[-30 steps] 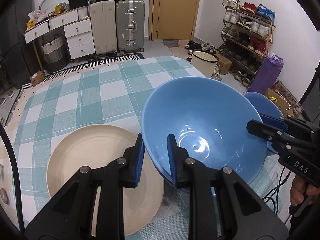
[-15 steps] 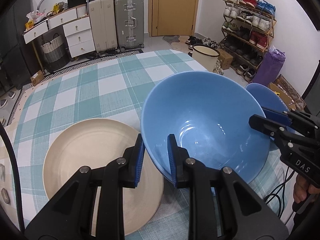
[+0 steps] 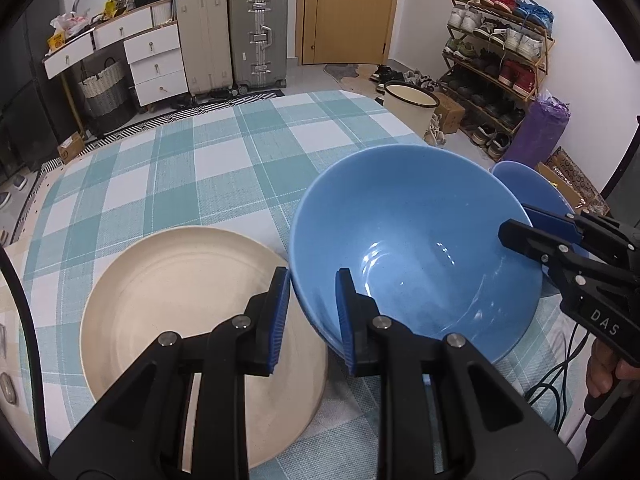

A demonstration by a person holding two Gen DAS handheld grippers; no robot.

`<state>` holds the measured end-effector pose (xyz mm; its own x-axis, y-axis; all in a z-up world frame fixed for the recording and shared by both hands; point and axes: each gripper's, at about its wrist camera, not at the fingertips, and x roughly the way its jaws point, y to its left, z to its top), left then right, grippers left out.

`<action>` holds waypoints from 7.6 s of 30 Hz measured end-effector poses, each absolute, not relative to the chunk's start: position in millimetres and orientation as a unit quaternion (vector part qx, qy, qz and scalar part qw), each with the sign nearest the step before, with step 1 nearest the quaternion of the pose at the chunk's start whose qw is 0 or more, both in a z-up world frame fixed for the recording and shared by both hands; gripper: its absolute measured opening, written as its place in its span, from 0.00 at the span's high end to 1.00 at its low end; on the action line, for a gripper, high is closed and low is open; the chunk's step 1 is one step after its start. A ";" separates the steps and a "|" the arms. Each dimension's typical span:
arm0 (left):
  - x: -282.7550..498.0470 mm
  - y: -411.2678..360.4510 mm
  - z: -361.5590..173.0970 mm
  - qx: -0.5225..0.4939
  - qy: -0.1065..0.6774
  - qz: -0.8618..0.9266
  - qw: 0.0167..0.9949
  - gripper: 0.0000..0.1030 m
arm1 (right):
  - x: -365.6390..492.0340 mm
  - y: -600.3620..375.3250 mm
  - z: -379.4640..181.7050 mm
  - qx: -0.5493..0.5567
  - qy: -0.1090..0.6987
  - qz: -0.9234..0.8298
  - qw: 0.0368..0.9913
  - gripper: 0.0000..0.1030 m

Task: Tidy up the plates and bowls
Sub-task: 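Lower the held blue bowl into the other blue bowl with both tools, then open both tools to release the nested bowl, then withdraw both tools up and away from the nested bowls, then close the left tool on the single bowl rim while the right tool closes opposite, then lift the single blue bowl with both tools and carry it over the nested bowls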

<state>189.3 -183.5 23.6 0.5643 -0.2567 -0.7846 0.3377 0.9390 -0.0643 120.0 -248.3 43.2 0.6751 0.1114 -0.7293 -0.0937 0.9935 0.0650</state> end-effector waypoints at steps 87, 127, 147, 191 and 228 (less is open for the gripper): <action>111.3 -359.4 23.5 -0.038 0.477 -0.283 0.831 0.35 | 50.5 -431.6 26.0 0.151 0.401 -0.064 0.902 0.57; 93.4 -352.5 50.7 -0.003 0.438 -0.316 0.842 0.72 | 22.2 -419.9 63.8 0.117 0.366 -0.080 0.920 0.87; 75.9 -309.9 110.7 -0.017 0.390 -0.326 0.861 0.72 | 12.1 -382.6 120.9 0.092 0.326 -0.078 0.938 0.86; 119.5 -173.0 113.8 -0.047 0.408 -0.228 0.883 0.72 | 92.9 -249.7 109.8 0.033 0.362 0.014 0.932 0.80; 148.9 -171.2 47.1 -0.013 0.452 -0.189 0.872 0.70 | 109.6 -220.1 54.5 -0.019 0.416 0.009 0.909 0.76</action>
